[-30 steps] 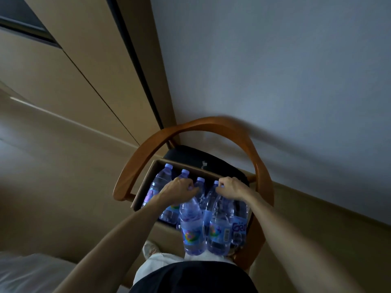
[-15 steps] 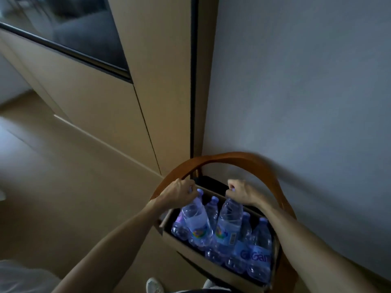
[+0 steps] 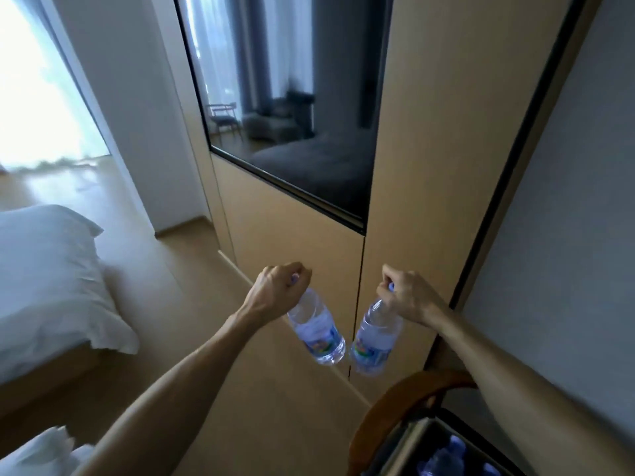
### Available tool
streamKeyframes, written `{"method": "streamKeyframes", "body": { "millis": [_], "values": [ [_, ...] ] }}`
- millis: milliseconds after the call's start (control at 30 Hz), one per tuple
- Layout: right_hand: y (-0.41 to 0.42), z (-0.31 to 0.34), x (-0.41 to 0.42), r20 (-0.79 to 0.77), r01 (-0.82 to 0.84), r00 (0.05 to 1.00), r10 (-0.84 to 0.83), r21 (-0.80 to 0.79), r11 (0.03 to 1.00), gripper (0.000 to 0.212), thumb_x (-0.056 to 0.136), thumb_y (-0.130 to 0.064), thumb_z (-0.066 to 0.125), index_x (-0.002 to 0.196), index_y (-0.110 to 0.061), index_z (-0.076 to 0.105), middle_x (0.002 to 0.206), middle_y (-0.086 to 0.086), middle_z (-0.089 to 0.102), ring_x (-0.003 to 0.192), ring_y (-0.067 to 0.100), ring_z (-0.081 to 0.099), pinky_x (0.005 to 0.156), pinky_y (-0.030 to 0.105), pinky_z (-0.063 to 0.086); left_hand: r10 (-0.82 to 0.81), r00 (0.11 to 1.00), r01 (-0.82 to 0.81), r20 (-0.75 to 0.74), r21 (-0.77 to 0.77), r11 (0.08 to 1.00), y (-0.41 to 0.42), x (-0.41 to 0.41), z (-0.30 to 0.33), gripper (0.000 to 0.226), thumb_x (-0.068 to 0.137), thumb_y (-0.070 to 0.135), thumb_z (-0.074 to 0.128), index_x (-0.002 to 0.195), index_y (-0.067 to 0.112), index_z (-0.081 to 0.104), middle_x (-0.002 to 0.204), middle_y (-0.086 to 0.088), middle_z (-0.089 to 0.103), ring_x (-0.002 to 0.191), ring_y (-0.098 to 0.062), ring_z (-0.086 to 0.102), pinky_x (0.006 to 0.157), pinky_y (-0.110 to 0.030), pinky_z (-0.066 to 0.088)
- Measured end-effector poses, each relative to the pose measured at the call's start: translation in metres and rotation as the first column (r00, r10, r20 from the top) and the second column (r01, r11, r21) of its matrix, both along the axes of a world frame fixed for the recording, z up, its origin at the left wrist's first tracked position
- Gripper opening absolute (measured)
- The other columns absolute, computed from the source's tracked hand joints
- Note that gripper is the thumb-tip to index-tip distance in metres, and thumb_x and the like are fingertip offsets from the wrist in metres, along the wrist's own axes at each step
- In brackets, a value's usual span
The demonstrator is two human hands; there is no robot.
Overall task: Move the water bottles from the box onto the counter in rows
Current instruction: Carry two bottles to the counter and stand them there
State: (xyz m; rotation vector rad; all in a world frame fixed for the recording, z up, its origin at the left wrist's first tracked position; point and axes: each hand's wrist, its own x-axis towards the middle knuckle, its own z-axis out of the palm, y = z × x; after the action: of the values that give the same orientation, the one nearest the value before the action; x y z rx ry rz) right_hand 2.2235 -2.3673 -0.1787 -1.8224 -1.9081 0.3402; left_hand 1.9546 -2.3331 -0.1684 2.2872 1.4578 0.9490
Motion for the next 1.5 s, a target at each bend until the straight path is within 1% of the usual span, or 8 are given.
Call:
{"method": "streamKeyframes", "body": {
  "millis": [67, 367, 633, 900, 1067, 1233, 1367, 1500],
  "values": [
    [0.028, 0.024, -0.032, 0.006, -0.039, 0.999, 0.039, 0.063, 0.997, 0.022, 0.082, -0.026, 0.048, 0.070, -0.017, 0.032, 0.054, 0.002, 0.049, 0.052, 0.023, 0.040, 0.047, 0.033, 0.034, 0.060, 0.998, -0.061, 0.010, 0.087, 0.994, 0.020, -0.035, 0.021, 0.037, 0.093, 0.043, 0.049, 0.068, 0.015, 0.054, 0.050, -0.001, 0.049, 0.052, -0.026, 0.043, 0.053, -0.029, 0.043],
    [0.153, 0.125, -0.162, -0.072, -0.159, 0.981, 0.182, 0.250, 0.955, 0.026, 0.085, -0.029, 0.053, 0.064, -0.021, 0.040, 0.053, -0.005, 0.049, 0.060, 0.026, 0.050, 0.056, 0.029, 0.036, 0.247, 0.959, -0.269, 0.143, 0.164, 0.949, 0.089, -0.169, 0.111, 0.061, 0.088, 0.065, 0.042, 0.067, 0.015, 0.070, 0.058, -0.001, 0.066, 0.055, -0.015, 0.063, 0.057, -0.025, 0.051],
    [0.277, 0.163, -0.269, -0.120, -0.293, 0.928, 0.353, 0.351, 0.889, 0.024, 0.085, -0.030, 0.052, 0.064, -0.020, 0.046, 0.053, -0.006, 0.050, 0.057, 0.018, 0.049, 0.056, 0.030, 0.040, 0.441, 0.892, -0.451, 0.098, 0.213, 0.867, 0.166, -0.251, 0.164, 0.059, 0.091, 0.054, 0.051, 0.070, 0.002, 0.069, 0.065, -0.014, 0.067, 0.059, -0.022, 0.063, 0.053, -0.016, 0.040],
    [0.411, 0.186, -0.364, -0.061, -0.446, 0.855, 0.514, 0.417, 0.792, 0.021, 0.085, -0.036, 0.051, 0.071, -0.021, 0.054, 0.063, -0.006, 0.061, 0.063, 0.016, 0.059, 0.056, 0.027, 0.045, 0.542, 0.840, -0.524, -0.040, 0.206, 0.827, 0.265, -0.321, 0.187, 0.043, 0.082, 0.052, 0.067, 0.065, 0.013, 0.064, 0.064, 0.001, 0.064, 0.056, -0.009, 0.057, 0.052, -0.018, 0.038],
    [0.477, 0.190, -0.419, -0.015, -0.476, 0.839, 0.544, 0.466, 0.746, 0.021, 0.089, -0.039, 0.049, 0.075, -0.024, 0.051, 0.062, -0.012, 0.055, 0.058, 0.002, 0.051, 0.050, 0.022, 0.036, 0.599, 0.799, -0.578, -0.054, 0.201, 0.791, 0.320, -0.366, 0.192, 0.023, 0.088, 0.028, 0.067, 0.094, 0.006, 0.069, 0.093, -0.010, 0.072, 0.076, -0.016, 0.061, 0.067, -0.024, 0.045],
    [0.534, 0.193, -0.466, -0.004, -0.511, 0.819, 0.574, 0.451, 0.732, 0.020, 0.094, -0.037, 0.048, 0.082, -0.023, 0.053, 0.067, -0.010, 0.054, 0.062, 0.009, 0.053, 0.055, 0.022, 0.036, 0.678, 0.735, -0.651, -0.001, 0.279, 0.706, 0.373, -0.406, 0.191, 0.027, 0.092, 0.030, 0.063, 0.097, 0.004, 0.068, 0.091, -0.011, 0.072, 0.069, -0.011, 0.054, 0.051, -0.008, 0.029],
    [0.584, 0.191, -0.510, -0.010, -0.540, 0.801, 0.598, 0.420, 0.730, 0.020, 0.096, -0.037, 0.047, 0.084, -0.022, 0.054, 0.070, -0.012, 0.054, 0.066, 0.008, 0.054, 0.056, 0.022, 0.038, 0.735, 0.677, -0.706, 0.044, 0.323, 0.630, 0.420, -0.447, 0.187, 0.031, 0.091, 0.036, 0.061, 0.093, 0.006, 0.070, 0.089, -0.009, 0.073, 0.068, -0.011, 0.054, 0.058, -0.020, 0.033],
    [0.638, 0.190, -0.560, -0.004, -0.580, 0.771, 0.636, 0.405, 0.706, 0.020, 0.096, -0.035, 0.048, 0.082, -0.022, 0.054, 0.070, -0.012, 0.056, 0.066, 0.006, 0.056, 0.056, 0.022, 0.040, 0.741, 0.670, -0.711, 0.045, 0.324, 0.624, 0.472, -0.498, 0.186, 0.035, 0.092, 0.039, 0.059, 0.090, 0.007, 0.070, 0.084, -0.010, 0.072, 0.067, -0.016, 0.059, 0.062, -0.023, 0.038]
  ]
}}
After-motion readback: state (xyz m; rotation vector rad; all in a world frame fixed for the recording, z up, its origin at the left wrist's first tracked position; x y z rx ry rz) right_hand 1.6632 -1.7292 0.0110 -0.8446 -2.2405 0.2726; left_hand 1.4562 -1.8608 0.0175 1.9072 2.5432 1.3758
